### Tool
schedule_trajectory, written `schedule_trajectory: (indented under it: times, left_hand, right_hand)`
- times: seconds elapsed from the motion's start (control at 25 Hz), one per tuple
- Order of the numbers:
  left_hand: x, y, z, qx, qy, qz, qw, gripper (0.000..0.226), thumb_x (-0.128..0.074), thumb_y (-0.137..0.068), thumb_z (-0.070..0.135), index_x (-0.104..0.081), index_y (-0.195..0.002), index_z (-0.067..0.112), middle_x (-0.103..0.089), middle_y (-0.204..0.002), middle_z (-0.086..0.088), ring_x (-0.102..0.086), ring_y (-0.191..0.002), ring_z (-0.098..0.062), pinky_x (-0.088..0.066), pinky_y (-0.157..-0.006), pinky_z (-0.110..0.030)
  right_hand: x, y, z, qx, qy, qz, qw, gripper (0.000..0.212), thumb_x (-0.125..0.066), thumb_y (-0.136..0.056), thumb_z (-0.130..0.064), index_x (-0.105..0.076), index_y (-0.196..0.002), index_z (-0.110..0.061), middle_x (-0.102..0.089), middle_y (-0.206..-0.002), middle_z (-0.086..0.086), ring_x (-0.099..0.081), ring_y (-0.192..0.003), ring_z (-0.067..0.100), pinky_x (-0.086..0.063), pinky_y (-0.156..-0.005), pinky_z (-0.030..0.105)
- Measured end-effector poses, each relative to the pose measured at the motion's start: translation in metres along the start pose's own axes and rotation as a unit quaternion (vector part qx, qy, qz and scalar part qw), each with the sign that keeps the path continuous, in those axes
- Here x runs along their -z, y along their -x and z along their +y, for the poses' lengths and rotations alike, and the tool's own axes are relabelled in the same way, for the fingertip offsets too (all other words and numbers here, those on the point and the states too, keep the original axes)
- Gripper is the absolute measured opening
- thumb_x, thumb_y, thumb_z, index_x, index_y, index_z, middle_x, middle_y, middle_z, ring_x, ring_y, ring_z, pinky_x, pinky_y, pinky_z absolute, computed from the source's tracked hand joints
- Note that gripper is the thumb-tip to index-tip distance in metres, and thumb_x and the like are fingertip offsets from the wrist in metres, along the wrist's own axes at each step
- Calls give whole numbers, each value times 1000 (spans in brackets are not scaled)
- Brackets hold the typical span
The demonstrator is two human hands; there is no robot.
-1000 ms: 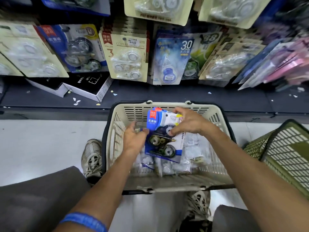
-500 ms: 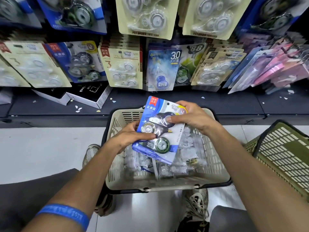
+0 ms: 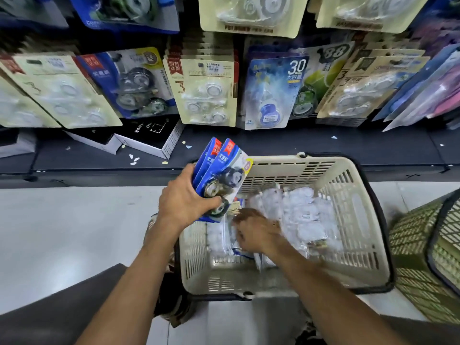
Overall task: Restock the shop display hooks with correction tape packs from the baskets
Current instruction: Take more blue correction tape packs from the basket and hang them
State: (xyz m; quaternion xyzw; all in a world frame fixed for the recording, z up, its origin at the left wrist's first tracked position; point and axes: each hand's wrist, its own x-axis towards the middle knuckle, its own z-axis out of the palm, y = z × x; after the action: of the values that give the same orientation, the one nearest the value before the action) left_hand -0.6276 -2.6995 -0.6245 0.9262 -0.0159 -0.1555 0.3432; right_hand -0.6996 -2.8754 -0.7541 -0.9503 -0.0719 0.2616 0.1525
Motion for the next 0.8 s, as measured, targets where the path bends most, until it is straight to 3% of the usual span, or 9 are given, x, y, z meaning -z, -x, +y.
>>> schedule_trajectory:
  times: [0.08, 0.2, 0.24, 0.36, 0.44, 0.64, 0.8]
  left_hand:
    - [-3, 0, -4, 5, -86, 4, 996, 73, -87, -67, 47, -50, -126, 26, -72, -103, 2, -65, -91, -27, -52, -81, -36]
    - [-8, -1, -12, 18, -96, -3, 995, 75, -85, -68, 52, -49, -124, 20, -72, -104, -4, -67, -92, -31, -55, -80, -39]
    - [-8, -2, -15, 17, -89, -7, 996, 73, -85, -67, 52, -49, -123, 21, -72, -103, -4, -68, -91, -31, -56, -81, -39]
    - [-9, -1, -21, 10, -47, -8, 999, 70, -86, -66, 52, -49, -117, 23, -74, -101, -2, -69, -88, -28, -59, -81, -42]
    - [-9, -1, -25, 7, -31, -2, 1000, 69, -85, -66, 53, -50, -117, 25, -74, -100, 1, -70, -87, -26, -60, -80, -42]
    - [-8, -7, -28, -2, -51, -8, 999, 67, -84, -68, 55, -49, -117, 25, -73, -99, 3, -70, -88, -26, -59, -83, -41]
    - [-9, -7, -30, -9, -47, -16, 999, 66, -84, -68, 54, -49, -116, 26, -73, -96, 4, -71, -85, -24, -60, -80, -41]
  right_hand:
    - [-10, -7, -7, -21, 126, -67, 990, 37, -61, -89, -16, -63, -124, -5, -64, -130, 13, -44, -136, 31, -30, -118, 47]
    - [-10, -19, -3, -102, 213, -109, 966, 24, -63, -92, -14, -69, -115, -13, -68, -126, 6, -54, -126, 24, -18, -121, 45]
    - [-7, -27, -1, -77, 253, -114, 958, 21, -62, -93, -14, -70, -112, -15, -71, -120, 3, -59, -121, 23, -21, -120, 44]
    - [-5, -63, 8, -86, 220, -94, 967, 27, -57, -96, -14, -67, -120, -12, -70, -122, 8, -64, -116, 24, -44, -105, 35]
    - [-14, -90, 23, -93, 180, -83, 976, 37, -56, -97, -19, -60, -133, -12, -65, -132, 10, -60, -124, 25, -46, -105, 36]
    - [-21, -119, 34, -136, 145, -88, 976, 55, -43, -99, -36, -38, -152, -20, -43, -155, 8, -36, -146, 31, -24, -120, 52]
    - [-13, -108, 23, -160, 146, -90, 972, 65, -42, -99, -45, -27, -157, -23, -32, -162, 7, -23, -151, 32, -9, -123, 55]
